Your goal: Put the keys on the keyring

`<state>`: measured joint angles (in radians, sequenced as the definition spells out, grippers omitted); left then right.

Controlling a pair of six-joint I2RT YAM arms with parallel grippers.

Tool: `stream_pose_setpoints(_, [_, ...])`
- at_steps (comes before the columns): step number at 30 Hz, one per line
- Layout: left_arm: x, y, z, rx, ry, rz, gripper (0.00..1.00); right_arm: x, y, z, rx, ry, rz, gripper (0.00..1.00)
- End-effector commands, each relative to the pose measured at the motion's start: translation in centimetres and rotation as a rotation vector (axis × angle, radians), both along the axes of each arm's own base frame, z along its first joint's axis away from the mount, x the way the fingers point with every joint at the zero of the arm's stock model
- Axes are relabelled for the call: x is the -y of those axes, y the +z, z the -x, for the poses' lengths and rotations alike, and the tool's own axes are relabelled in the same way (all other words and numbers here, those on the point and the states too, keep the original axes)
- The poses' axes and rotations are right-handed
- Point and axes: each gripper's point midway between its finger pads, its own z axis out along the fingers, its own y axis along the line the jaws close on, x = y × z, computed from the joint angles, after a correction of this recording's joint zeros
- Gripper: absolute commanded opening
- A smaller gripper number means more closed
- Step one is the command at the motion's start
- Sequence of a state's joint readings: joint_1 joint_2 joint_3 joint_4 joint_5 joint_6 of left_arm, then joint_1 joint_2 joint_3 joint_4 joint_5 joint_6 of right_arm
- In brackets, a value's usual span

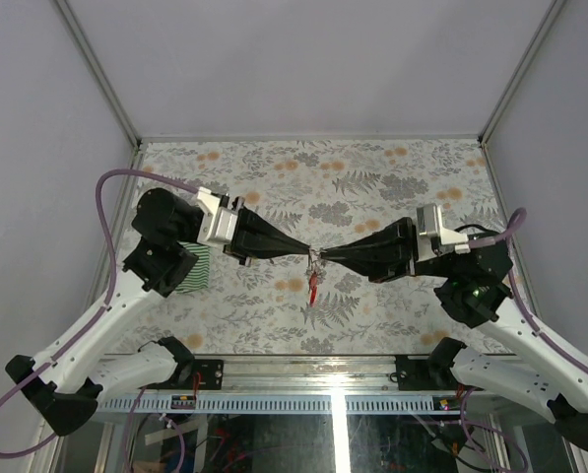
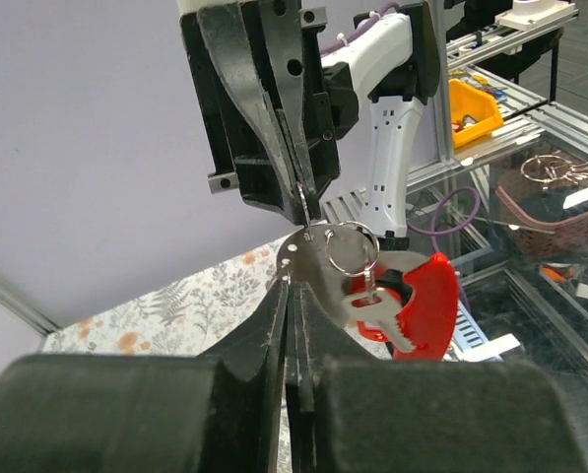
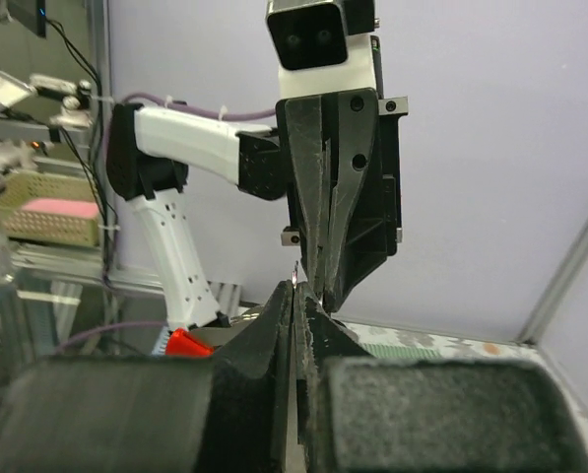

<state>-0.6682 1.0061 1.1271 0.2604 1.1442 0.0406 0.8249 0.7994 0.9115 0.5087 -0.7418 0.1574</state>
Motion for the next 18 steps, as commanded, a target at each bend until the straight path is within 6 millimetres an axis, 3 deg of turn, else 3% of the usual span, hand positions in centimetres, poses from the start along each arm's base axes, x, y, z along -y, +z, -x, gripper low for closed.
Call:
stream_pose_setpoints(1, [-0.5,2.2,0.6,0.101,0.016,0.114,0.00,0.7,3.6,1.2,-0.096,0.078,-0.148,0.00])
stream_pose_setpoints(18, [-1.1,3.6,0.9,0.173,0.072,0.234,0.00,0.3,2.7,-0.3,-0.232,0.055,-0.178,0.00])
